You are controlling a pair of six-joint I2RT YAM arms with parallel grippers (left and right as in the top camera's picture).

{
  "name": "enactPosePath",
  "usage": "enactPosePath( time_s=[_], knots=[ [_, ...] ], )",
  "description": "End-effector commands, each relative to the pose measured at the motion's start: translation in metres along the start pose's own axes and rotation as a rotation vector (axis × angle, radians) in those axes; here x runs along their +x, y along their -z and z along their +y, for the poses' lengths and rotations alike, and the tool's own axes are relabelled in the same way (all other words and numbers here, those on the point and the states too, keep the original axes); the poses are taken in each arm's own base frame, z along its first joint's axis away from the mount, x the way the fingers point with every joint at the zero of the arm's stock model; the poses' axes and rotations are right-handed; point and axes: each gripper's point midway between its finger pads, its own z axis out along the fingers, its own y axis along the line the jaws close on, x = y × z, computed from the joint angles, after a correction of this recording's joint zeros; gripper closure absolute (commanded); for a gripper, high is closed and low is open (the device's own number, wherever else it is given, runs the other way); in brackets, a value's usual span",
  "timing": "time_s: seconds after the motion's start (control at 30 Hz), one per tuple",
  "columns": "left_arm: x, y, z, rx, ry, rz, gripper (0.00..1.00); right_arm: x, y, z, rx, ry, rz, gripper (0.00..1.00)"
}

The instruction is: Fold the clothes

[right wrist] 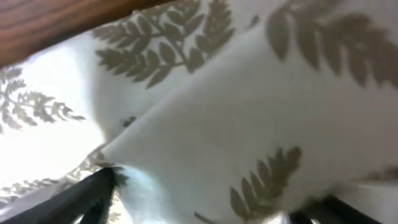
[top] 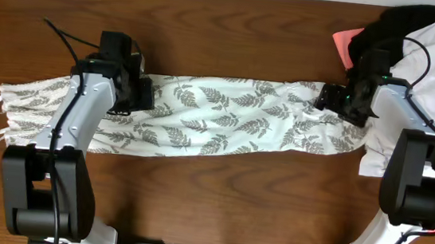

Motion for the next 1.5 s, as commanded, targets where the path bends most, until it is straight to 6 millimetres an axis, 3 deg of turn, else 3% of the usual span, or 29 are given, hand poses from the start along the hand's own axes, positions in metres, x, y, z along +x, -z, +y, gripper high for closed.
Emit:
enactPosePath(
  time_s=[0.0,0.07,0.27,0.43,0.67,0.87,0.93,1.0,1.1,1.23,1.47],
  knots=[
    [0.003,-0.004,0.003,-0.018,-0.009,0.016,0.53,0.05,-0.042,0.003,-0.082,-0.046,0.193,0.52],
    [0.004,-0.004,0.003,-0.019,-0.009,0.02,0.53,0.049,-0.042,0.005,-0.088,-0.052,0.187,0.73],
    [0.004,-0.004,0.003,-0.02,-0.008,0.023,0.53,0.045,-0.042,0.012,-0.129,-0.044,0.176,0.98],
    [0.004,-0.004,0.003,-0.02,-0.008,0.023,0.53,0.029,-0.027,0.01,-0.141,-0.038,0.119,0.99],
    [0.004,-0.004,0.003,-0.02,-0.008,0.023,0.53,-0.021,0.052,0.011,-0.142,0.032,-0.126,0.99],
    [0.004,-0.004,0.003,-0.02,-0.008,0.023,0.52,-0.042,0.124,0.021,-0.124,0.096,-0.328,0.99],
    [0.004,-0.004,0.003,-0.019,-0.008,0.022,0.52,-0.04,0.139,0.033,-0.149,0.143,-0.359,0.99],
    [0.004,-0.004,0.003,-0.019,-0.008,0.022,0.52,-0.032,0.149,0.059,-0.221,0.266,-0.367,0.99],
    [0.004,-0.004,0.003,-0.019,-0.008,0.022,0.52,-0.014,0.151,0.098,-0.289,0.432,-0.352,0.98],
    [0.005,-0.004,0.003,-0.019,-0.008,0.023,0.52,0.018,0.138,0.147,-0.309,0.617,-0.308,0.99],
    [0.005,-0.004,0.003,-0.019,-0.008,0.023,0.52,0.063,0.094,0.207,-0.243,0.775,-0.256,0.96]
  ],
)
